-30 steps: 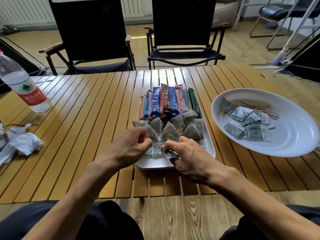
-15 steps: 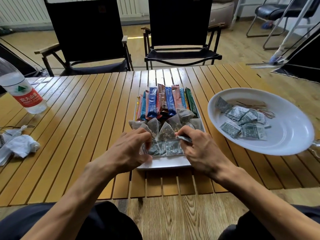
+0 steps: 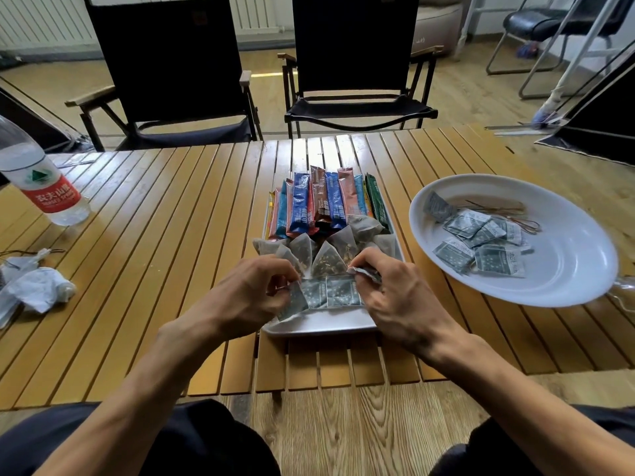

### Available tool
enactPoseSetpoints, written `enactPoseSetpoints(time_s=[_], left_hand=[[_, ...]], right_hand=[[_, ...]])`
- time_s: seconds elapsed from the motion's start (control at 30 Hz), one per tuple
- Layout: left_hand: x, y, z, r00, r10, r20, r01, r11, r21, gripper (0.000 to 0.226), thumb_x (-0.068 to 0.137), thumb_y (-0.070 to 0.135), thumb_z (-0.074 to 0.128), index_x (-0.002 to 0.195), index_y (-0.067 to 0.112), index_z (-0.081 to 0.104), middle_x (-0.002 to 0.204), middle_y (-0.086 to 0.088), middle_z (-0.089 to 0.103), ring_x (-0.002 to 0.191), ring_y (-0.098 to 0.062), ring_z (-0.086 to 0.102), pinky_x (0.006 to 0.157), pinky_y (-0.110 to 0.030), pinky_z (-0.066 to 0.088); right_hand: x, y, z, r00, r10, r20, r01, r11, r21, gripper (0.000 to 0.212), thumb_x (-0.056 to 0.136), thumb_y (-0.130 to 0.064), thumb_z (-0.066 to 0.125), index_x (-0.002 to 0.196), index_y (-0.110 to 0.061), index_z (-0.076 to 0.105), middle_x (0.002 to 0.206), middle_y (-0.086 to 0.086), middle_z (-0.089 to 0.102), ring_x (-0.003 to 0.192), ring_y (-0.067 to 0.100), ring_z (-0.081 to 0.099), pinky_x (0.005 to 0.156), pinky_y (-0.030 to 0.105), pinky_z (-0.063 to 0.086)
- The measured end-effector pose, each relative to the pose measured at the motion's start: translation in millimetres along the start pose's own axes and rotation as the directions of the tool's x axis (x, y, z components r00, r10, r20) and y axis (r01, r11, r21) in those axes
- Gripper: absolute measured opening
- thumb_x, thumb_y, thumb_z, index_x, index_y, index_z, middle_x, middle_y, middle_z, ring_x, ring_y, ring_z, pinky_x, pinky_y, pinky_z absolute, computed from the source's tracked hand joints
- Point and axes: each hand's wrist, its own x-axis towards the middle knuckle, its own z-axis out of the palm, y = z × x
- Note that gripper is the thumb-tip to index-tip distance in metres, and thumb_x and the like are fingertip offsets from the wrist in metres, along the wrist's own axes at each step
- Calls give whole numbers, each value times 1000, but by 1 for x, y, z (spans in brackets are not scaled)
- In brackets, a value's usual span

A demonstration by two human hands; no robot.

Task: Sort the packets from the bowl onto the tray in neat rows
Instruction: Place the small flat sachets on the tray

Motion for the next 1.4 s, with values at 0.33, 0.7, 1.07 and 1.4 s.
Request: enactPoseSetpoints(time_s=[0.33, 0.7, 1.07, 1.4], left_hand=[[1, 18, -14, 933, -359, -3, 254, 664, -703, 29, 83, -3, 60, 106, 10, 49, 100, -12, 63, 88, -17, 68, 69, -26, 58], [7, 13, -5, 968, -250, 6, 228, 869, -439, 11, 86, 18, 63, 95, 11, 66, 98, -2, 63, 92, -13, 64, 73, -22, 57], [2, -7, 16, 945, -253, -209, 280, 953, 114, 15, 80, 36, 68, 91, 29, 61, 93, 5, 65, 91, -16, 57, 82, -39, 50], [-1, -5, 15, 994, -106, -38, 111, 972, 206, 24, 77, 31, 74, 99, 34, 63, 110, 7, 60, 96, -6, 49, 86, -31, 46]], right_hand=[[6, -19, 2, 904, 369, 217, -425, 710, 562, 22, 86, -18, 72, 104, -11, 62, 93, 5, 67, 71, 7, 64, 54, 10, 47], [15, -22, 8, 929, 324, 177, -369, 782, 502, 19, 87, -13, 70, 102, -4, 64, 89, 8, 67, 65, 1, 62, 56, 11, 47], [10, -18, -5, 906, 396, 147, -416, 779, 468, 10, 95, -14, 58, 103, -10, 55, 98, 8, 69, 75, 14, 72, 64, 29, 50], [10, -18, -10, 834, 506, 222, -503, 531, 682, 20, 102, -17, 45, 98, -4, 59, 101, 20, 69, 90, 30, 70, 72, 39, 61]])
